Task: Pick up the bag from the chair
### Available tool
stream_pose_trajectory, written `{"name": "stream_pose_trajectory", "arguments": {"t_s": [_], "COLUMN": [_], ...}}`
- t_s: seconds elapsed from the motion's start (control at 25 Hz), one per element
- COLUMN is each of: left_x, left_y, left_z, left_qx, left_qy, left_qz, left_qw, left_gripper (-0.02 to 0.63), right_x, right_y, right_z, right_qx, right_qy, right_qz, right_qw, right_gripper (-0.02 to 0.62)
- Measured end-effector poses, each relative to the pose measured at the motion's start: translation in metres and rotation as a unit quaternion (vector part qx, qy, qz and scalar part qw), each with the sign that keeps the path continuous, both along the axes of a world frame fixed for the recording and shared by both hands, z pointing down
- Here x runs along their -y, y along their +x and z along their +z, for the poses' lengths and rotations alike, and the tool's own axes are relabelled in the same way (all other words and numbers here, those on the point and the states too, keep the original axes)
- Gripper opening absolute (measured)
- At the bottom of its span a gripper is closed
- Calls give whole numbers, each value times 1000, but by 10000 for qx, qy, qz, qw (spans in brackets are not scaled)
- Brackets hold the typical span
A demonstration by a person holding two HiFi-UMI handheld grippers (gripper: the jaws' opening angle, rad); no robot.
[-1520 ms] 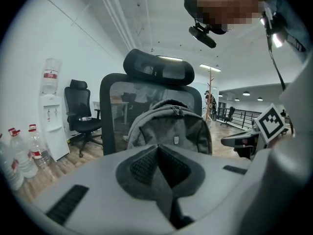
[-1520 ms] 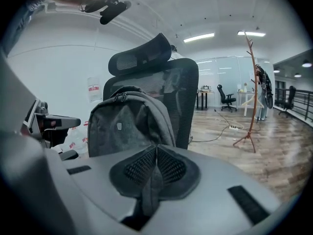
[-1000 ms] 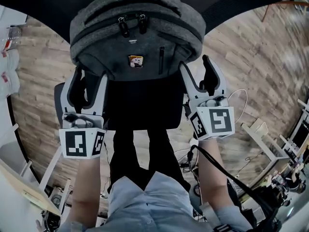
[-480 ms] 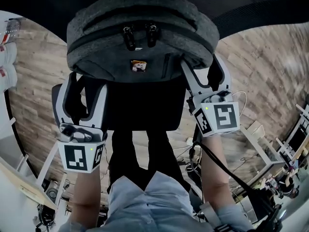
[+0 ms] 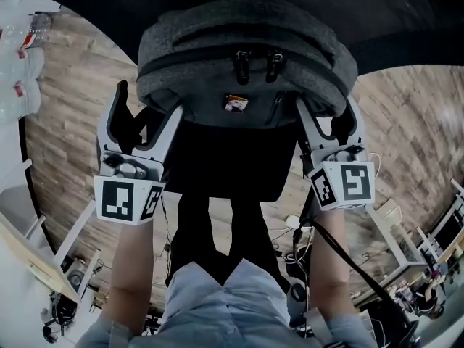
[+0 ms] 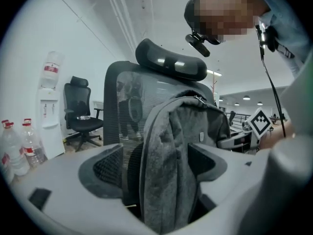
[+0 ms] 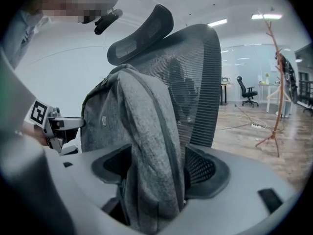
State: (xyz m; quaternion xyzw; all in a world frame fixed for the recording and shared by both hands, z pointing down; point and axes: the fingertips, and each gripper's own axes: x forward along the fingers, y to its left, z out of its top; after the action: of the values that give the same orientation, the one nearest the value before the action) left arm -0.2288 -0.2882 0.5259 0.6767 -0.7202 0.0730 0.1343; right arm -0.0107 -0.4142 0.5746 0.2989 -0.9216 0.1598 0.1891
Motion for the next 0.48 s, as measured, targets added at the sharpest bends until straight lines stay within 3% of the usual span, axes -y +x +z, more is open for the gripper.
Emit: {"name": "stream_pose_trajectory", "arguments": {"t_s": [0.2, 0.32, 0.48], "left_x": [18, 26, 30], "left_y": [10, 10, 3], "left_z": [12, 18, 21], "left_qx": [-129, -213, -198], "left_qy": [-90, -165, -278], "left_qz": [436, 477, 355], "left_qw": [9989, 9985, 9988], "left_gripper": [400, 399, 309], "right_x": [-3, 0, 2], "right_y": [-15, -19, -24], "right_z": [2, 4, 9], "right_qx": [-20, -52, 7], "right_qy": [51, 63, -34], "right_qz": [-134, -113, -81], "right_qw": [9999, 9999, 10000], "right_gripper": [333, 333, 333]}}
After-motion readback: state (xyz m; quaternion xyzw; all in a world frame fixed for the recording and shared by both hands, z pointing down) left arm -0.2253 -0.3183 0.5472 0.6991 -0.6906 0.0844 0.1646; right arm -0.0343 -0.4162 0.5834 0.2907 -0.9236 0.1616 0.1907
